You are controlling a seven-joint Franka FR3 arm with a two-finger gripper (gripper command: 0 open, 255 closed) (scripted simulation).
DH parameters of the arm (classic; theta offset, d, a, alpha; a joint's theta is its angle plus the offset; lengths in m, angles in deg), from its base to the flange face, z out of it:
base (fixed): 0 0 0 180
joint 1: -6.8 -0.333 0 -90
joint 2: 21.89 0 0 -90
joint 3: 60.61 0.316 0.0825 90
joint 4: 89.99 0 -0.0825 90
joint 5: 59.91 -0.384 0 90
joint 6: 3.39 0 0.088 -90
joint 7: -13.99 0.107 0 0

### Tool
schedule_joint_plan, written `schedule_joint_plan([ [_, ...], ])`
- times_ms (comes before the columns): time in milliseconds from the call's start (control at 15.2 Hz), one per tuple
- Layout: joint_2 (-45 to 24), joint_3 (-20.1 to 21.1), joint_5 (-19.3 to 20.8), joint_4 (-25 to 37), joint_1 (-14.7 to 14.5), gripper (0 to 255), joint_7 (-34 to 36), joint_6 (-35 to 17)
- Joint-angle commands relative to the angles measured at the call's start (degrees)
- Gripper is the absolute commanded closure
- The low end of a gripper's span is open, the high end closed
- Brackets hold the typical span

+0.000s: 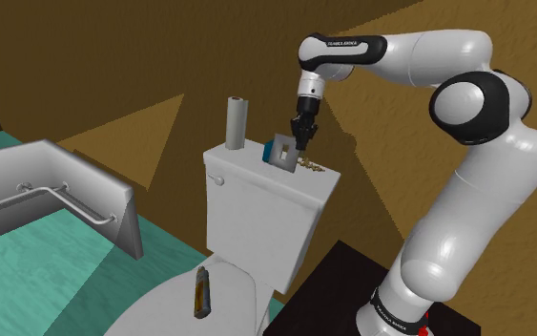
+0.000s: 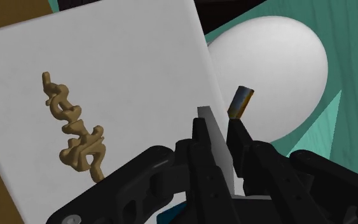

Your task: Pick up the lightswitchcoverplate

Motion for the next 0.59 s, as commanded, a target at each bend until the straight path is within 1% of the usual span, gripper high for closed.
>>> schedule_joint_plan([
  [0, 0.11, 0.05, -0.04, 1.55, -0.05, 255, 0.43, 1.62],
  [396, -0.57, -0.1, -0.38, 6.93, 0.04, 255, 1.11, 6.31],
  [528, -0.59, -0.1, -0.39, 7.08, 0.05, 255, 1.13, 6.43],
])
